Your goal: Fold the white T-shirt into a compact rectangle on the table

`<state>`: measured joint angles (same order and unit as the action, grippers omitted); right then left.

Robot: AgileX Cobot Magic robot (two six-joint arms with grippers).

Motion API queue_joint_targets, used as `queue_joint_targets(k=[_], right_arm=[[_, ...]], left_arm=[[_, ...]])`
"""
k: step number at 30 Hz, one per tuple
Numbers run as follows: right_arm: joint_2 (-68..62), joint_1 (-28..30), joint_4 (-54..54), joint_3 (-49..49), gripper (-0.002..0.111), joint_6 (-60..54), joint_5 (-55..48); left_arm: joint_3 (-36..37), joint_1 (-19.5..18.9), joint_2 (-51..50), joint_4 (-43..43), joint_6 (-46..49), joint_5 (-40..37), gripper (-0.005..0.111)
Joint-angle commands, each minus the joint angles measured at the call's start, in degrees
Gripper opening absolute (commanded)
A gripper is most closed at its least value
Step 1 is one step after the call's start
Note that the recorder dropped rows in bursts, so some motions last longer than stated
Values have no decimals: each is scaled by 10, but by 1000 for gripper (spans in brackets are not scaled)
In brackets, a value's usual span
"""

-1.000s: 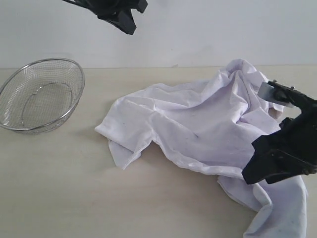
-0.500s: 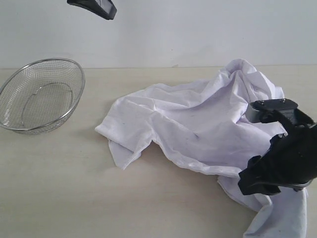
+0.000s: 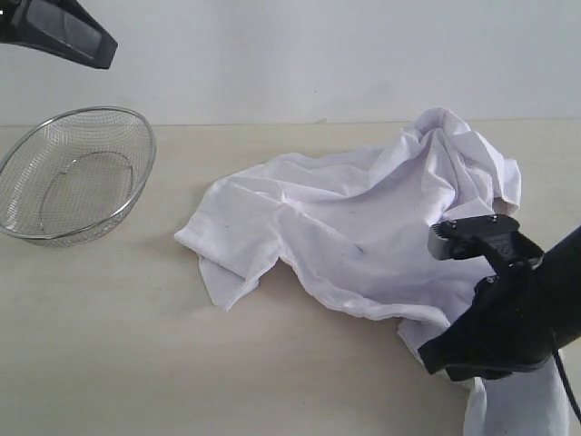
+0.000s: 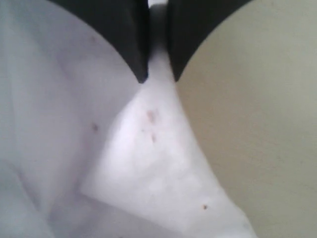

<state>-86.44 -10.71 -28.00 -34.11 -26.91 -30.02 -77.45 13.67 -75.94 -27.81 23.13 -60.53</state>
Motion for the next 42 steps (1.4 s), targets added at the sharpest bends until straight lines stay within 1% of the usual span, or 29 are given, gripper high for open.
queue_joint_targets(k=[1, 7, 16, 21, 27, 35, 36, 38, 42], right_arm=[[0, -35, -7, 1, 0, -1, -18], [0, -88, -73, -17, 0, -9, -39], [0, -166, -135, -112, 0, -9, -54], [-17, -190, -159, -144, 0, -8, -53], [-84, -221, -176, -160, 0, -15, -39], [-149, -261, -276, -190, 1, -106, -24], [-155, -264, -287, -194, 4, -119, -27], [-161, -264, -290, -205, 14, -126, -33], [-166, -264, -282, -212, 50, -127, -44]], left_arm=[[27, -1, 22, -2, 4, 19, 4], [29, -1, 24, -2, 4, 22, 4], [29, -1, 24, -2, 4, 23, 4], [29, -1, 24, -2, 4, 23, 4], [29, -1, 24, -2, 4, 23, 4], [29, -1, 24, 18, 4, 21, 4], [29, -1, 24, 18, 4, 21, 4], [29, -1, 24, 19, 4, 21, 4], [29, -1, 24, 19, 4, 21, 4]])
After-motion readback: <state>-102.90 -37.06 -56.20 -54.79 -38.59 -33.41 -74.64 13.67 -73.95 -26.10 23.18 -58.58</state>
